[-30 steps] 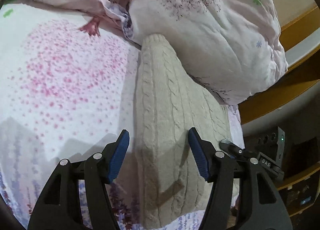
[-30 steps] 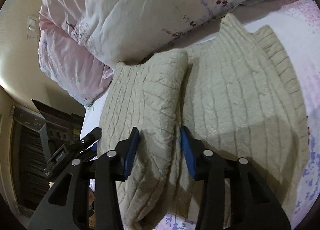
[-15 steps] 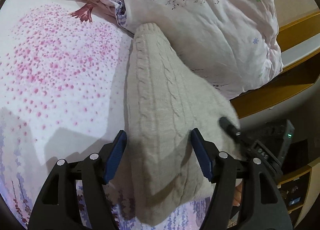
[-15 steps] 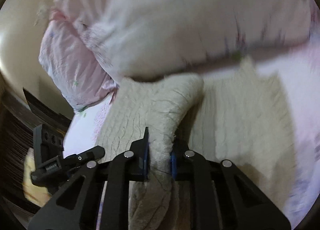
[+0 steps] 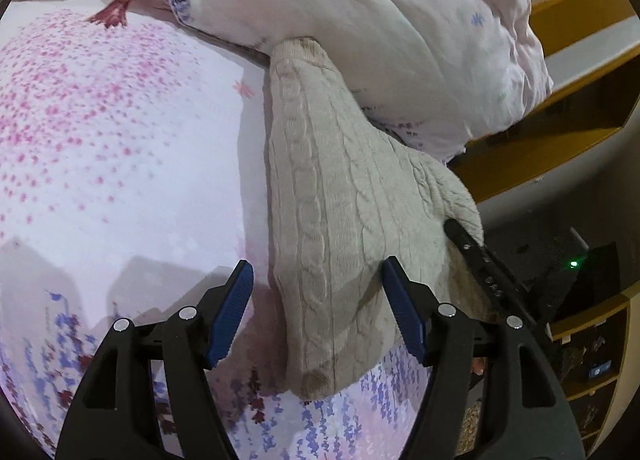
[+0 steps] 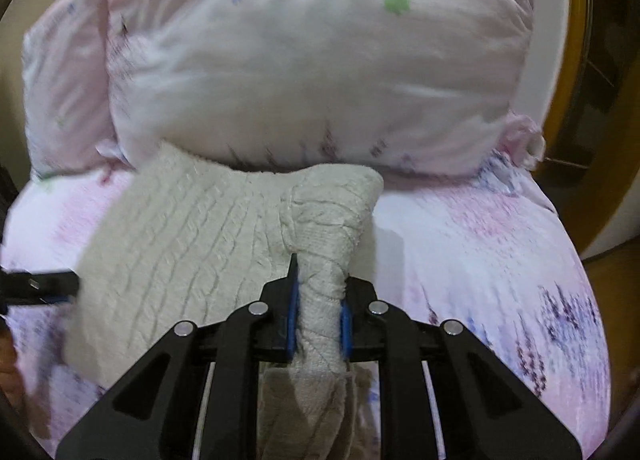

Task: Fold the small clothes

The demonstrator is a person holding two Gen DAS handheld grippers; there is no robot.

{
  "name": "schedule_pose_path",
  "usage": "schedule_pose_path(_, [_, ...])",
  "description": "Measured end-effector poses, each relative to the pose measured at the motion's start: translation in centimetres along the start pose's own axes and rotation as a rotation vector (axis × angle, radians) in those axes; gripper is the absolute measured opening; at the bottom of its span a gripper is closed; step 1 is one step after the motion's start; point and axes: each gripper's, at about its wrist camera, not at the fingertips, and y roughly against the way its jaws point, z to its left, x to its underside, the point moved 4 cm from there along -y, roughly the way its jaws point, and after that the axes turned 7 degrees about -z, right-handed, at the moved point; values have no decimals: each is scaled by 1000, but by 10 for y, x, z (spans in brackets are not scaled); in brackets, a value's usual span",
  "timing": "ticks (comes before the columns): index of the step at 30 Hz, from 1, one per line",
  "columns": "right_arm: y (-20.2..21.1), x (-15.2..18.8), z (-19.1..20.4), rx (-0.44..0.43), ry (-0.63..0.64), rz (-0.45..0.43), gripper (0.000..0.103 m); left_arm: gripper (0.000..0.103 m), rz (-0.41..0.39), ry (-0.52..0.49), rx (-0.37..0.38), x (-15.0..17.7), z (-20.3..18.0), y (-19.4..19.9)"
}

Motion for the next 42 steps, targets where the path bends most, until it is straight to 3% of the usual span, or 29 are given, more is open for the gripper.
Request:
schedule_pose_path(6, [11, -4, -1, -29, 1, -79, 15, 67, 18, 5, -3, 7, 2, -3])
schedule_pose_path(9, [-17, 10, -15, -30, -54, 43, 20, 67, 33, 8, 2, 10, 0, -8])
schedule_pose_path(12, [-12, 12, -32, -83, -177, 50, 35, 67, 35, 5, 4, 14, -1, -6])
schedule_pose_path(17, [12, 23, -51, -204, -318, 78, 40, 67, 34, 14, 13, 20, 4, 1])
schedule_pose_path(21, [25, 43, -54, -256, -362, 116, 41, 67, 40, 3, 8, 26, 4, 4])
schedule_pose_path(22, [27, 47, -53, -268, -367, 124, 40, 67, 41, 0, 4, 27, 4, 5])
schedule_pose_path(24, [30, 52, -48, -287, -353, 123, 14, 67, 41, -9, -3, 30, 3, 5])
schedule_pose_path(28, [36, 51, -57, -243, -364, 62, 11, 67, 39, -24, -16, 33, -1, 3])
schedule_pose_path(31, [22, 59, -66, -212, -400, 106, 11, 67, 39, -36, -24, 33, -5, 1])
schedule_pose_path(34, [23, 57, -64, -231, -406, 134, 22, 67, 54, -16, -20, 29, -6, -1])
schedule_pose_path(36, [26, 47, -72, -274, -472, 124, 47, 67, 52, 18, -12, 19, -2, 0])
schedule_pose_path(37, [27, 39, -78, -295, -516, 105, 52, 67, 46, 30, -14, 15, 0, 0])
schedule_pose_path(38, [24, 33, -82, -306, -540, 102, 56, 68, 38, 44, -16, 9, 2, 1])
schedule_pose_path(42, [-3, 7, -92, -328, -610, 117, 56, 72, 28, 102, -11, -18, 6, -8])
